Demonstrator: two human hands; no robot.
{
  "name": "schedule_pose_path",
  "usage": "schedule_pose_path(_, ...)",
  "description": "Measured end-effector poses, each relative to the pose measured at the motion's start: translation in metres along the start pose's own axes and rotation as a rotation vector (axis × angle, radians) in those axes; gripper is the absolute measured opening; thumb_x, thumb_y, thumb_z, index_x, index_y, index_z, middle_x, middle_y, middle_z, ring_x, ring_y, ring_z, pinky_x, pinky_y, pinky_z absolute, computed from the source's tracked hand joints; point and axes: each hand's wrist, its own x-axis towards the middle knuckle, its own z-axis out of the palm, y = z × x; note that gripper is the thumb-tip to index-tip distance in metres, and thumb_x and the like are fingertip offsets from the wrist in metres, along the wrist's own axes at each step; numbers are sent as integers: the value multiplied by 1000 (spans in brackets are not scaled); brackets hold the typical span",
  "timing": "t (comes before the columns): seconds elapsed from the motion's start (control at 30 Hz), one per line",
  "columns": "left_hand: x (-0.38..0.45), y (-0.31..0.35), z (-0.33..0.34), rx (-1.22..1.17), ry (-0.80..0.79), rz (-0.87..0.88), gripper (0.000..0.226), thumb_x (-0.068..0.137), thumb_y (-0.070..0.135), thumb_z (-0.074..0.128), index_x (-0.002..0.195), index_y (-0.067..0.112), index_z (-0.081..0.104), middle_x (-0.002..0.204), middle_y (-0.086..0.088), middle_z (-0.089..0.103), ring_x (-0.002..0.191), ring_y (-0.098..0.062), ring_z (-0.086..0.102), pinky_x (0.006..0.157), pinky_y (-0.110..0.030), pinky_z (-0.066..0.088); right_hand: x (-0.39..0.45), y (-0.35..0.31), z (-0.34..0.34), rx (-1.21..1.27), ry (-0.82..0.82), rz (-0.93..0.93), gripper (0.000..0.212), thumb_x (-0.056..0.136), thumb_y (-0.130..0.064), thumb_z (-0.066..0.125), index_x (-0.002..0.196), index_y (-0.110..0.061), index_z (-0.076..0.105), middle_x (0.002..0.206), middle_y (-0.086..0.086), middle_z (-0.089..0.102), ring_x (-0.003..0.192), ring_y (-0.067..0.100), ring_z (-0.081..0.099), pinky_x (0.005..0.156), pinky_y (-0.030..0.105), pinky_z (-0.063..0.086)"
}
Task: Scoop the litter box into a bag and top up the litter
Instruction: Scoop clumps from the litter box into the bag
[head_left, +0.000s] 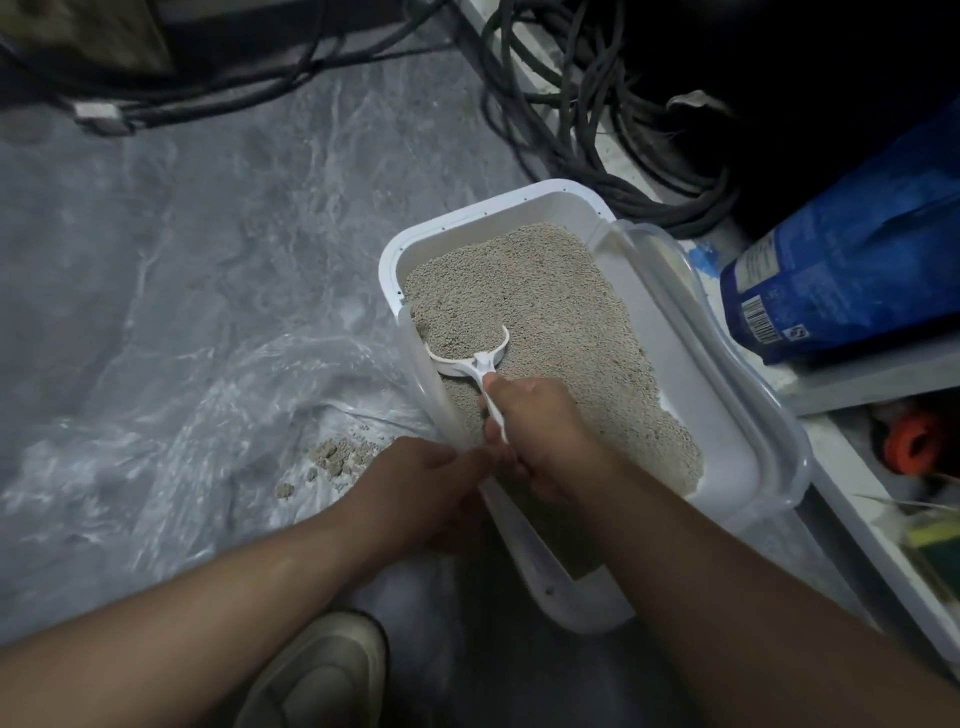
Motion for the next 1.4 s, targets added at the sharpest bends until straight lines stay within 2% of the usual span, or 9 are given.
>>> schedule_pose_path(0.17,1,-3,-1,-15,-18,-3,50,91,52,70,90,3,79,71,-13,71,62,-27,68,62,-37,55,13,-2,9,-1,5,-38,36,100,-33,56,82,-3,63,54,11,55,31,17,43,35,18,30)
schedule_pose_path(0.37,4,-6,-1,-34,-37,1,74,62,70,72,90,2,78,73,-17,72,59,-28,66,58,-33,51,20,-3,7,2,-33,-54,34,101,-32,55,84,-4,61,50,8,55,35,17,44,40,22,35)
schedule_pose_path(0.5,7,-12,-2,-54,-41,3,59,85,61,73,88,2,78,73,-18,72,61,-30,68,61,-36,53,24,-11,9,-105,-15,25,32,102,-28,54,87,-1,62,62,18,64,44,24,56,45,31,46)
schedule_pose_path(0.6,7,-14,-4,-62,-53,11,62,79,64,73,89,3,78,76,-21,73,62,-31,68,62,-38,54,28,-18,15,-70,15,86,25,98,-23,54,90,0,60,61,18,61,41,23,55,43,29,44)
schedule_pose_path(0.67,7,-15,-3,-70,-52,12,70,71,68,74,90,1,77,75,-23,71,60,-29,65,61,-38,53,32,-13,20,-168,118,-20,29,91,-27,52,80,-3,62,58,15,62,40,25,57,45,31,46)
schedule_pose_path(0.77,8,-16,-3,-65,-43,21,71,65,70,73,89,3,77,75,-20,71,60,-30,65,62,-39,52,32,2,25,-401,225,-231,39,91,-44,48,71,-13,61,69,11,68,62,30,67,63,39,56)
schedule_pose_path(0.87,9,-16,-6,-19,-42,37,70,64,72,69,89,7,79,75,-19,74,62,-31,68,62,-39,54,36,11,23,-479,261,-291,42,96,-47,47,72,-14,58,77,11,69,73,31,65,70,37,53)
schedule_pose_path(1.13,9,-15,-8,49,-19,62,62,73,68,70,84,8,79,68,-14,72,58,-30,69,59,-41,56,35,20,24,-363,236,-297,58,80,-68,43,70,-13,58,70,11,67,69,33,66,73,49,56)
schedule_pose_path(1.4,8,-11,-10,152,3,68,63,75,70,64,84,10,79,76,-15,76,71,-37,75,62,-42,58,23,25,18,-257,216,-298,57,86,-64,53,62,-12,55,54,6,62,49,25,59,62,51,57)
